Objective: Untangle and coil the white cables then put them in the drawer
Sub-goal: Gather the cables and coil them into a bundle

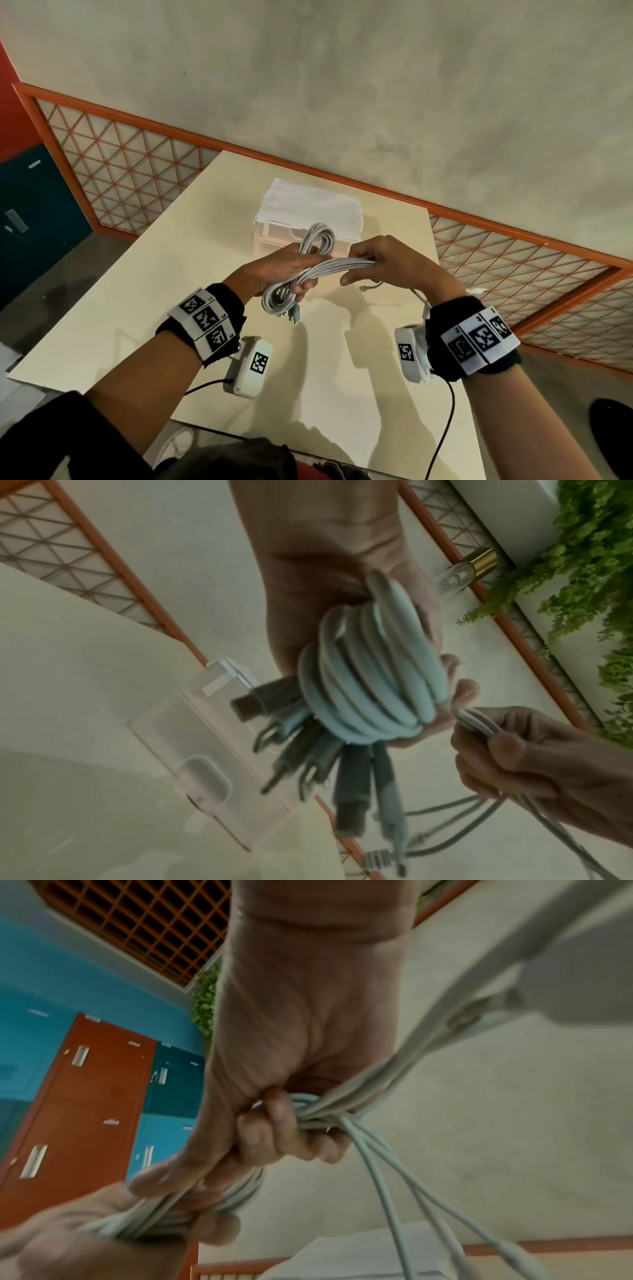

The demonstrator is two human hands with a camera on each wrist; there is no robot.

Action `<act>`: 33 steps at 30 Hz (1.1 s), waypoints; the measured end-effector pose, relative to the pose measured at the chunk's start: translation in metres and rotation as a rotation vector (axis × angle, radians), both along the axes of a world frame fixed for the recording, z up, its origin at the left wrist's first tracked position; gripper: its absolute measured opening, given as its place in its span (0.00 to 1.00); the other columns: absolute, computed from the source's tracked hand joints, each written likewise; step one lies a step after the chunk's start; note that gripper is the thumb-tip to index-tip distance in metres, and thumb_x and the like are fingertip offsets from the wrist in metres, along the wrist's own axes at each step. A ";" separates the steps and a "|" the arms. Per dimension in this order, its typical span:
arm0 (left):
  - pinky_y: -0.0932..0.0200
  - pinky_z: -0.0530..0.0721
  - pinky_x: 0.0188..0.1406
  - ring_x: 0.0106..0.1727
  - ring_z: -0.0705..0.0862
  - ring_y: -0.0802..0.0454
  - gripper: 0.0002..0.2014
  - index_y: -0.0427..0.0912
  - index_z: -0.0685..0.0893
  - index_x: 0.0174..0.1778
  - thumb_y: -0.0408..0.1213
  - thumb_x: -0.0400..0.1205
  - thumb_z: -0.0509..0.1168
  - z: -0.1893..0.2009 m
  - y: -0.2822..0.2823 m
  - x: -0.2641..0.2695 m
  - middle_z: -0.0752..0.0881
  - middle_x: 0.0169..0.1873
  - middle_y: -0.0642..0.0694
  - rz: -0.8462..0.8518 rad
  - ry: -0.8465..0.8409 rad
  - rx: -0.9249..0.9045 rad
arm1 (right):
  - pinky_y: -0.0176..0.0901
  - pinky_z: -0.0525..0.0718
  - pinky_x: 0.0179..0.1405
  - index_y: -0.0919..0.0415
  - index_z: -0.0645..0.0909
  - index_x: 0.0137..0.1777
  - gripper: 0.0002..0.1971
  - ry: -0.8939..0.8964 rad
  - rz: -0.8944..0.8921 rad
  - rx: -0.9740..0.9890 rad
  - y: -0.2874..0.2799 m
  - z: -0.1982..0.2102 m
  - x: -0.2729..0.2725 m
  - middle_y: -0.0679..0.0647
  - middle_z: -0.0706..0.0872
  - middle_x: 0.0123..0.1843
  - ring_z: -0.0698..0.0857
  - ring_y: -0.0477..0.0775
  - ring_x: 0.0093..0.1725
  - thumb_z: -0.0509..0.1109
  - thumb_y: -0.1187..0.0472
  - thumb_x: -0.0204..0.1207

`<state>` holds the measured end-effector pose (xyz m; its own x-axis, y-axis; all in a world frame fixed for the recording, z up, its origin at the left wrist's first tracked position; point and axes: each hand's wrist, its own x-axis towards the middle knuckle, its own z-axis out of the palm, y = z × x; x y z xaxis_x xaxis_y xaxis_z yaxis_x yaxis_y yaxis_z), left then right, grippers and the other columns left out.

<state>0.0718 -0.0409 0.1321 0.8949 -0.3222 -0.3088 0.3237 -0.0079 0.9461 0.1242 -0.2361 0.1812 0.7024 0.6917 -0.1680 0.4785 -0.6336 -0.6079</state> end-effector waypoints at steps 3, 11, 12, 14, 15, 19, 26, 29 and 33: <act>0.64 0.76 0.19 0.11 0.68 0.57 0.15 0.41 0.75 0.38 0.48 0.84 0.58 -0.002 -0.007 -0.003 0.74 0.15 0.48 -0.037 0.029 -0.030 | 0.35 0.63 0.27 0.64 0.82 0.33 0.18 0.012 -0.002 0.065 -0.001 0.005 -0.003 0.45 0.73 0.23 0.68 0.43 0.26 0.80 0.48 0.65; 0.65 0.76 0.16 0.09 0.66 0.56 0.44 0.39 0.73 0.37 0.80 0.60 0.37 0.003 -0.011 -0.002 0.72 0.13 0.46 -0.186 0.128 -0.351 | 0.40 0.69 0.33 0.55 0.83 0.29 0.18 0.107 -0.054 0.186 -0.002 0.018 -0.007 0.50 0.76 0.26 0.70 0.48 0.29 0.70 0.44 0.75; 0.65 0.76 0.16 0.09 0.66 0.55 0.46 0.38 0.73 0.38 0.80 0.62 0.35 0.003 -0.010 -0.002 0.73 0.13 0.46 -0.188 0.133 -0.355 | 0.36 0.69 0.32 0.53 0.82 0.29 0.18 0.109 -0.051 0.188 -0.002 0.018 -0.007 0.45 0.77 0.25 0.70 0.45 0.28 0.68 0.47 0.79; 0.65 0.74 0.16 0.10 0.66 0.55 0.43 0.38 0.73 0.39 0.78 0.67 0.34 0.002 -0.012 -0.003 0.73 0.13 0.46 -0.165 0.132 -0.278 | 0.34 0.68 0.30 0.55 0.82 0.29 0.19 0.085 -0.035 0.173 -0.002 0.016 -0.006 0.43 0.78 0.23 0.69 0.42 0.25 0.66 0.50 0.81; 0.66 0.73 0.16 0.10 0.66 0.55 0.41 0.39 0.73 0.39 0.77 0.70 0.37 0.003 -0.014 -0.004 0.72 0.13 0.46 -0.134 0.125 -0.217 | 0.36 0.67 0.31 0.57 0.82 0.30 0.19 0.066 -0.024 0.166 -0.001 0.015 -0.005 0.43 0.79 0.24 0.69 0.42 0.26 0.66 0.51 0.82; 0.64 0.72 0.20 0.13 0.67 0.51 0.36 0.39 0.73 0.38 0.74 0.75 0.44 0.004 -0.024 -0.006 0.73 0.15 0.44 0.006 0.084 0.026 | 0.35 0.71 0.32 0.54 0.83 0.30 0.17 -0.035 -0.026 0.152 0.005 0.013 -0.006 0.44 0.82 0.26 0.75 0.39 0.26 0.67 0.53 0.81; 0.64 0.73 0.20 0.14 0.69 0.50 0.43 0.36 0.75 0.36 0.73 0.75 0.30 -0.012 -0.035 -0.002 0.75 0.15 0.44 -0.024 0.115 0.061 | 0.34 0.68 0.27 0.57 0.83 0.28 0.15 -0.127 -0.113 0.273 0.019 -0.001 -0.002 0.50 0.79 0.23 0.72 0.42 0.25 0.74 0.55 0.75; 0.68 0.69 0.17 0.11 0.67 0.50 0.50 0.35 0.77 0.34 0.78 0.67 0.26 -0.017 -0.033 0.001 0.74 0.14 0.42 -0.053 0.225 -0.079 | 0.36 0.71 0.28 0.58 0.85 0.29 0.11 -0.121 -0.163 0.315 0.021 -0.005 -0.002 0.52 0.82 0.24 0.75 0.43 0.25 0.75 0.59 0.74; 0.67 0.69 0.16 0.11 0.68 0.52 0.50 0.36 0.78 0.31 0.83 0.60 0.34 -0.019 -0.031 -0.003 0.74 0.15 0.42 -0.127 0.201 -0.222 | 0.39 0.72 0.31 0.60 0.86 0.30 0.10 -0.090 -0.195 0.314 0.026 -0.009 -0.001 0.55 0.82 0.25 0.76 0.46 0.26 0.75 0.61 0.72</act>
